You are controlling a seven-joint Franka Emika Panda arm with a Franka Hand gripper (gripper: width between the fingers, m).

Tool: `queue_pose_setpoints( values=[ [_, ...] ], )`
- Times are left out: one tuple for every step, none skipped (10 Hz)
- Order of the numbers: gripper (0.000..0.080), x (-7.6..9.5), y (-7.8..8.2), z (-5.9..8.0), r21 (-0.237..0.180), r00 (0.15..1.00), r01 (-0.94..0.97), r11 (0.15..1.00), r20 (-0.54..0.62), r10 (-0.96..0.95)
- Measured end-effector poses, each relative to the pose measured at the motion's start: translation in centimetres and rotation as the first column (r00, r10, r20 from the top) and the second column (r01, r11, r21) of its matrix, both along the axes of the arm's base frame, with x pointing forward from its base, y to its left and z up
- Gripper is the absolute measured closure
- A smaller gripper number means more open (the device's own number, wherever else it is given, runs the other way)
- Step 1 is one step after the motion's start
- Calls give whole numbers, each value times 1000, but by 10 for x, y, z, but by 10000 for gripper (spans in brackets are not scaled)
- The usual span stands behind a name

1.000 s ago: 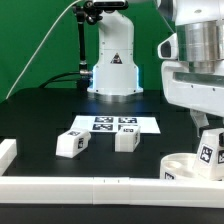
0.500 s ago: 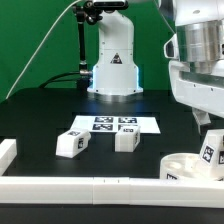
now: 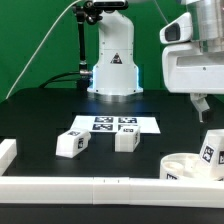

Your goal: Assemble stool

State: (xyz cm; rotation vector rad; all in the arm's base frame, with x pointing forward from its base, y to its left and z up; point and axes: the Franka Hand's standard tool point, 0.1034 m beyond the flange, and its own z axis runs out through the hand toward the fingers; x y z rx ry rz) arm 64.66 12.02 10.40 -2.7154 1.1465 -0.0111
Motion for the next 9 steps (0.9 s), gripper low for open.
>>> queue_pose_setpoints(
  values=[
    [150, 0, -1, 0, -19, 990, -140, 990, 23, 140],
    [150, 1, -3, 0, -46, 952, -299, 953, 47, 301],
    [150, 1, -4, 1, -76, 899, -429, 900, 60, 434],
    [150, 1, -4, 0, -109, 806, -580, 807, 68, 588],
    [150, -1, -1, -1, -123, 729, -671, 731, 72, 681],
    [150, -1, 0, -1, -133, 682, -716, 685, 76, 727],
    [150, -1, -1, -2, -145, 625, -764, 629, 78, 777],
    [150, -1, -2, -2, -155, 575, -800, 580, 79, 814],
    [150, -1, -3, -2, -168, 517, -836, 522, 77, 853]
  ],
)
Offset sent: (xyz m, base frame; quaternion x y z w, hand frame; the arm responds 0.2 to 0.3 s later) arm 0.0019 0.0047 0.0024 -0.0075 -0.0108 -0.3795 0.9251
